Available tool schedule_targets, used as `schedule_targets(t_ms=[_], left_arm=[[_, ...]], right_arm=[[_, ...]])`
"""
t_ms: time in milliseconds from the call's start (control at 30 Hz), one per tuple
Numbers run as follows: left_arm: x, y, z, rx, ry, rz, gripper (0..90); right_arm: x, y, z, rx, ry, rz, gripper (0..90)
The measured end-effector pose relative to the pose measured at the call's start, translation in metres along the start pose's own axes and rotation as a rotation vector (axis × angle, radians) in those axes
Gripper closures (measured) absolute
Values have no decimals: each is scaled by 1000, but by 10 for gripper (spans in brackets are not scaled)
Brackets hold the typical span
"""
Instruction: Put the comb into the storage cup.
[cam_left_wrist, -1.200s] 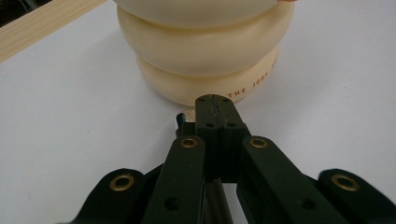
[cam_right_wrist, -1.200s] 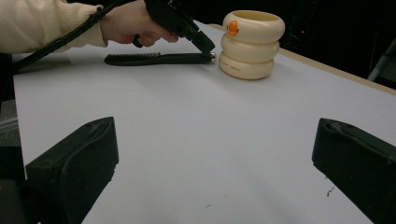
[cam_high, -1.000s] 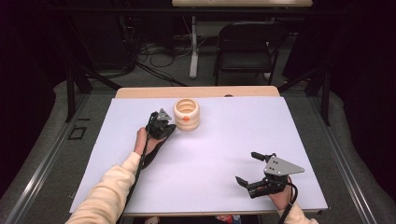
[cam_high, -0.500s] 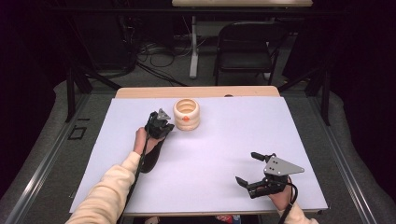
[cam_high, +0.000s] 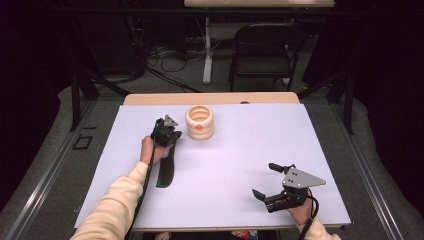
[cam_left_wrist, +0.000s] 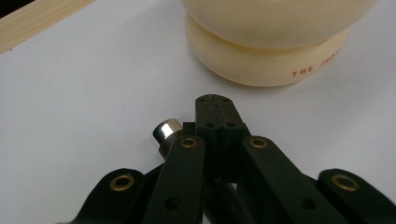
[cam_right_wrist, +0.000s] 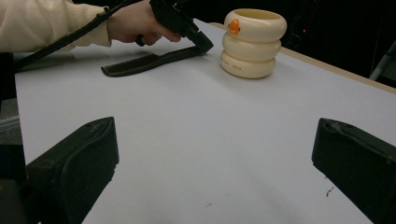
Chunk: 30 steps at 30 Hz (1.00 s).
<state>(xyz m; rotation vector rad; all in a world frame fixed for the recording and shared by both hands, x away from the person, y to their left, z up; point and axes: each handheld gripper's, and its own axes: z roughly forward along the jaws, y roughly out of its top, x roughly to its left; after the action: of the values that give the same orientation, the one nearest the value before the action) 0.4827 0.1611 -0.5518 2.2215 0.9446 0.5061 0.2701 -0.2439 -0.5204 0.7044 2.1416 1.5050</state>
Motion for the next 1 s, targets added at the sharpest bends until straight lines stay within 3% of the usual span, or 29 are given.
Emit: schedule_targets(t_ms=[367, 1000], left_arm=[[12, -4, -1, -2, 35, -43, 900], [22, -9, -5, 14, 82, -60, 900]], right_arm=[[0, 0, 0, 1, 1, 0, 0], [0, 0, 0, 1, 0, -1, 1]])
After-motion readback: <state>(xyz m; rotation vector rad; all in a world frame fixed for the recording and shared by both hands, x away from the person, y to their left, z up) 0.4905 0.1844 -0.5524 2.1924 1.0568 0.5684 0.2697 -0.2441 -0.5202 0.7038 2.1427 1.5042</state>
